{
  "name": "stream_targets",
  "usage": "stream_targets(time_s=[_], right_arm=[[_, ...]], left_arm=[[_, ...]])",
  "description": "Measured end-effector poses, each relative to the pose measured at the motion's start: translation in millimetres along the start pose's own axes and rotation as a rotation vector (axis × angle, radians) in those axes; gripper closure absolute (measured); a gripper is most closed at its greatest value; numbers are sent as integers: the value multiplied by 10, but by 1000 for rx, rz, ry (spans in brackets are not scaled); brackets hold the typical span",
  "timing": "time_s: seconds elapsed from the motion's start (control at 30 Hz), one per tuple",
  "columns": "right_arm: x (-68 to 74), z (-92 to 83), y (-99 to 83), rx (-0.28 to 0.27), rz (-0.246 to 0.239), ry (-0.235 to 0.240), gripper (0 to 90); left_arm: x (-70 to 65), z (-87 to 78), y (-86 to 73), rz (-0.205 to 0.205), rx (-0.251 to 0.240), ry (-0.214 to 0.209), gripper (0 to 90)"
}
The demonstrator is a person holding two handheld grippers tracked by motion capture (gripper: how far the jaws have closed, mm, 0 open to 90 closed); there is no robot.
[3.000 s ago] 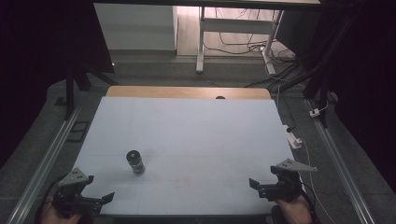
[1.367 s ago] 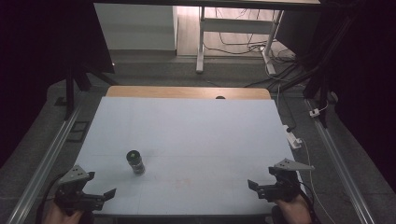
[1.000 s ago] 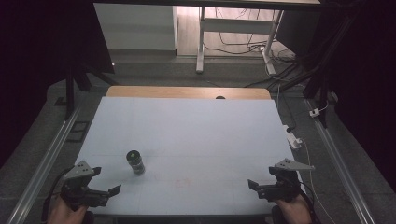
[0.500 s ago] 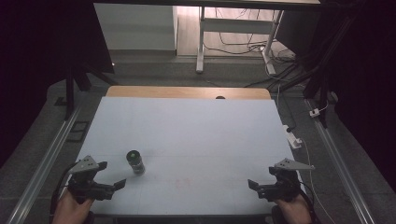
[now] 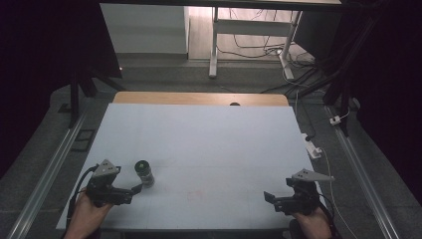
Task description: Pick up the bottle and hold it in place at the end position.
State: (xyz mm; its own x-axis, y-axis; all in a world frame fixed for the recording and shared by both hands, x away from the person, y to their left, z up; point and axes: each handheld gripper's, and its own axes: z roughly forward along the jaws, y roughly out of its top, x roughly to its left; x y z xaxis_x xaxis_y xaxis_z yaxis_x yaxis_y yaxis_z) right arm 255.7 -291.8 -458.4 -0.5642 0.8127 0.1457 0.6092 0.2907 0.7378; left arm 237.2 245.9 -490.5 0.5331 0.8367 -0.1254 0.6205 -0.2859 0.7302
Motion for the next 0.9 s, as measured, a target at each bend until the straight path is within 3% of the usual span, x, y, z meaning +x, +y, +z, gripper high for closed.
stream_targets(time_s=[0.3, 0.5, 0.6, 0.9], right_arm=[[-2, 6, 2, 2, -3, 1, 0], [4, 8, 3, 7, -4, 2, 0], [4, 8, 4, 8, -4, 3, 0], [9, 12, 5, 13, -6, 5, 0]], left_arm=[[57, 185, 54, 9, 39, -49, 0], [84, 295, 89, 21, 61, -47, 7], [74, 358, 101, 50, 89, -39, 36], [75, 404, 126, 80, 111, -62, 273]])
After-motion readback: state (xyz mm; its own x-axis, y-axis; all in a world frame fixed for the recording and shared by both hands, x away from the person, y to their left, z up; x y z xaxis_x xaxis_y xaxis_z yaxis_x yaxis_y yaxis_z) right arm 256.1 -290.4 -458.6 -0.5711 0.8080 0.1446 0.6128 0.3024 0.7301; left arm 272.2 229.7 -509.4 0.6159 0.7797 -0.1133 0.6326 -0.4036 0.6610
